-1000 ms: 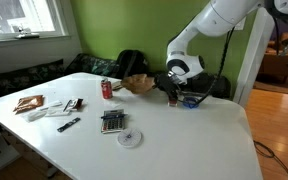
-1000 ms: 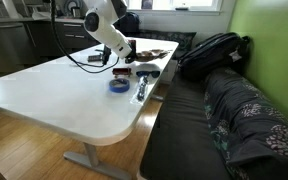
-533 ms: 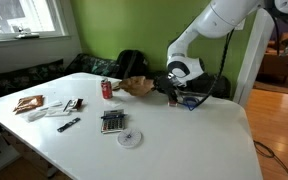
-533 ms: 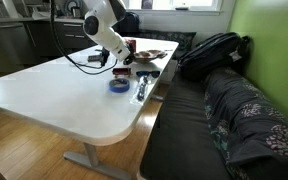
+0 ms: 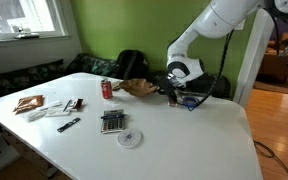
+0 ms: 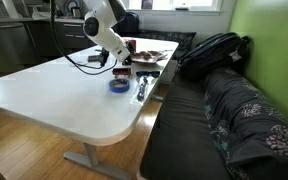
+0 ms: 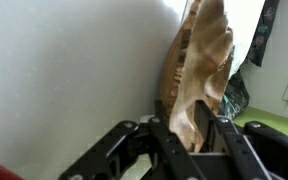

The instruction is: Move the key bowl backwards close to the edge

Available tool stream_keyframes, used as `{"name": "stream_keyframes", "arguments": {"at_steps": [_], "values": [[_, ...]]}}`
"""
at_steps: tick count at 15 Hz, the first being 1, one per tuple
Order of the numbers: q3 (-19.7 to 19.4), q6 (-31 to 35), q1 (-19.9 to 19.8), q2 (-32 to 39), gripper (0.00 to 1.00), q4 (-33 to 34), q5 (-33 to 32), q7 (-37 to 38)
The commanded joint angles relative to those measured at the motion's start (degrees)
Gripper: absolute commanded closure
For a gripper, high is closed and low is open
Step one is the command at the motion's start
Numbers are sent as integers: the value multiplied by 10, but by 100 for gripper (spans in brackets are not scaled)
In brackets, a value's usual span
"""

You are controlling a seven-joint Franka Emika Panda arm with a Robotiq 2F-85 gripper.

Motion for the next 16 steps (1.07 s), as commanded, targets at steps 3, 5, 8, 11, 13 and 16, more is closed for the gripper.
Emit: {"name": "stream_keyframes", "arguments": {"at_steps": [3, 5, 8, 11, 13, 16], "values": [[56, -15, -26, -38, 14, -61, -150, 77], [75, -42, -34, -71, 1, -119, -241, 115], [72, -138, -55, -127, 0, -183, -346, 128], [80, -234, -97, -175, 0, -225, -436, 115], [80, -298, -124, -205, 1, -250, -504, 112], [90, -310, -142, -192, 0, -224, -527, 118]]}}
